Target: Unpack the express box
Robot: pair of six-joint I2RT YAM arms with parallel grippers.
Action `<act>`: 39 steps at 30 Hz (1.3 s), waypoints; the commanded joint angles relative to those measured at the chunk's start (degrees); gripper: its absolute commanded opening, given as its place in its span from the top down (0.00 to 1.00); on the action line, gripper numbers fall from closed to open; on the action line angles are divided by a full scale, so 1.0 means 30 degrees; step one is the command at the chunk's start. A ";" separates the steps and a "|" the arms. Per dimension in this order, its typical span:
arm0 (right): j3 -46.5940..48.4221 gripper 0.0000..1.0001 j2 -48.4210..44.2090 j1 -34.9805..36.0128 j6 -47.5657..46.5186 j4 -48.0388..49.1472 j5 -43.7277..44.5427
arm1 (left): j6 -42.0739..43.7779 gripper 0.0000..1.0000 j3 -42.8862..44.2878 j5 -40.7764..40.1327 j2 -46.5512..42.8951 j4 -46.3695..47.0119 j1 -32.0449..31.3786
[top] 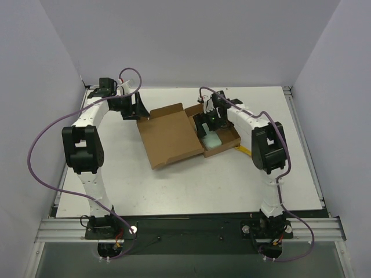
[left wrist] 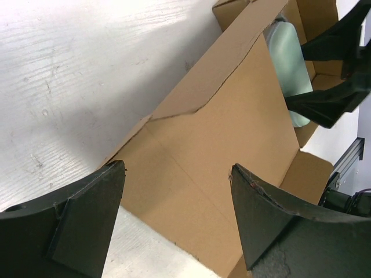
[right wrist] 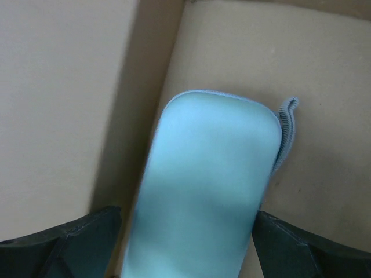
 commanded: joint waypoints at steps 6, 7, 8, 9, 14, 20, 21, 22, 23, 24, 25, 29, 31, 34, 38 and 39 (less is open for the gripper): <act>0.1549 0.14 0.1274 0.1117 -0.1022 -0.2584 0.2271 | 0.0410 0.17 0.0136 -0.0179 -0.0367 0.0153 -0.0024; 0.1491 0.18 0.1216 0.1147 -0.1430 -0.2613 0.2362 | 0.0410 0.17 0.0194 -0.0179 -0.0337 0.0182 -0.0053; 0.1461 0.22 0.1070 0.1147 -0.1521 -0.2613 0.2421 | 0.0410 0.17 0.0195 -0.0208 -0.0337 0.0154 -0.0053; 0.1490 0.27 0.0778 0.1118 -0.1522 -0.2642 0.2538 | 0.0410 0.17 0.0224 -0.0180 -0.0308 0.0182 -0.0053; 0.2161 0.37 -0.1388 0.0709 -0.1436 -0.2613 0.1720 | 0.0381 0.17 0.0195 -0.0151 -0.0279 0.0212 -0.0053; 0.2925 0.42 -0.3354 -0.1457 0.0878 -0.2496 0.1073 | 0.0059 0.17 0.0399 0.0054 0.0014 0.0358 -0.0141; 0.3013 0.43 -0.3558 -0.2359 0.1083 -0.2467 0.1161 | 0.0030 0.17 0.0487 0.0113 0.0101 0.0329 -0.0141; 0.3014 0.44 -0.3618 -0.2774 0.1028 -0.2466 0.1220 | 0.0001 0.18 0.0517 0.0172 0.0102 0.0358 -0.0141; 0.2985 0.44 -0.3648 -0.3272 0.0853 -0.2495 0.1540 | 0.0000 0.17 0.0517 0.0172 0.0102 0.0329 -0.0141; 0.2868 0.44 -0.3619 -0.3712 0.0358 -0.2496 0.1717 | 0.0000 0.17 0.0459 0.0201 0.0073 0.0329 -0.0141; 0.2780 0.43 -0.3532 -0.4673 0.0237 -0.2641 0.1951 | 0.0000 0.17 0.0400 0.0231 0.0044 0.0329 -0.0141; 0.2340 0.42 -0.3151 -0.6818 -0.0963 -0.3226 0.2712 | 0.0059 0.17 0.0224 0.0202 -0.0044 0.0329 -0.0141; 0.2310 0.39 -0.2713 -0.7810 -0.1344 -0.3636 0.3649 | 0.0088 0.17 0.0253 0.0202 -0.0044 0.0329 -0.0141; 0.2078 0.35 -0.2126 -0.8636 -0.0880 -0.4047 0.4297 | 0.0059 0.17 0.0311 0.0172 -0.0044 0.0329 -0.0141; 0.1812 0.19 -0.1279 -0.8873 -0.0498 -0.4048 0.4590 | 0.0146 0.17 0.0399 0.0084 0.0015 0.0242 -0.0141; 0.1899 0.16 -0.1101 -0.8756 -0.0409 -0.4077 0.4706 | 0.0234 0.17 0.0429 0.0055 0.0014 0.0212 -0.0141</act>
